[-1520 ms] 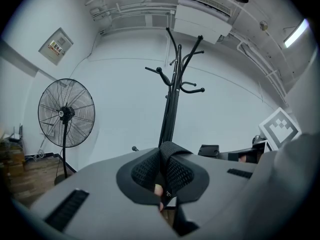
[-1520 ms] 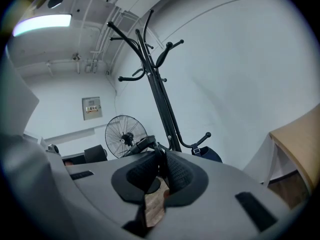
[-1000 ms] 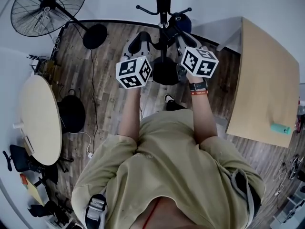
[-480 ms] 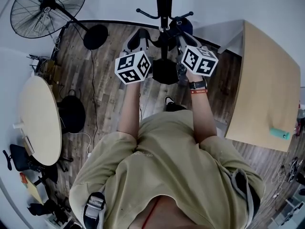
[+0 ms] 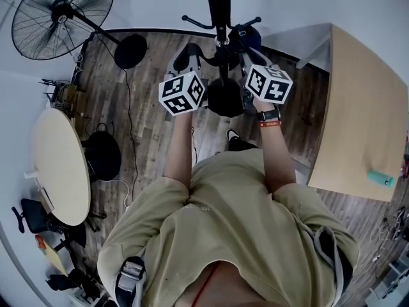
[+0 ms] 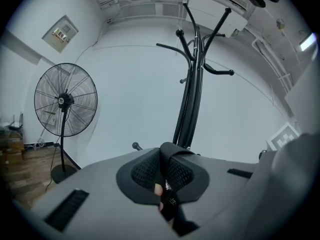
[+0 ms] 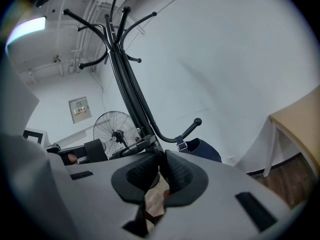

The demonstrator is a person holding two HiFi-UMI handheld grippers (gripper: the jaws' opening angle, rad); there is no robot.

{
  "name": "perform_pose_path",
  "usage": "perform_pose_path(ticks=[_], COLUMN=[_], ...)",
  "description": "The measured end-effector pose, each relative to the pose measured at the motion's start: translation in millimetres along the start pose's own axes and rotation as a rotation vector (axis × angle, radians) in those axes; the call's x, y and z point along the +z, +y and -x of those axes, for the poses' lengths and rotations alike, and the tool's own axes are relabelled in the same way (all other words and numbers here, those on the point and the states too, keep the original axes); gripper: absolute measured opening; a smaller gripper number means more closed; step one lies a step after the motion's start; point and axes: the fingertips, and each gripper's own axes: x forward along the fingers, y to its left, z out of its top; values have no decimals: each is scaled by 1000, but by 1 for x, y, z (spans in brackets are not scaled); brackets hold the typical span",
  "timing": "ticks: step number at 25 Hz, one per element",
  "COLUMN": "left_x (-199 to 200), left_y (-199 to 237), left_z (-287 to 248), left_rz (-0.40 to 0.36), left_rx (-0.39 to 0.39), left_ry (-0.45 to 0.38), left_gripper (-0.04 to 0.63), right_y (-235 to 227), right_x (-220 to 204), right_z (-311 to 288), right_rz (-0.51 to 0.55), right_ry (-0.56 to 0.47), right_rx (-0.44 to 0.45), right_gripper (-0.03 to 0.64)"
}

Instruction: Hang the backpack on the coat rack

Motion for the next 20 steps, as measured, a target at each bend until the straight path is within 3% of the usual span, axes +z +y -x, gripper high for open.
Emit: perform_pose_path(ticks=[11,20], left_x=[-30,-66], left_y=[7,25], left_z=[-21,-25], left_rz=[-8,-1], left_rx=[-24,16], left_ry=[78,165], left_gripper=[25,25], right_y=[-32,-41], right_x=[-15,-49], right_z=[-17,-25], right_rz=[-24,-29], right_ry=[31,113], right_rx=[-53,-84], right_gripper=[52,52])
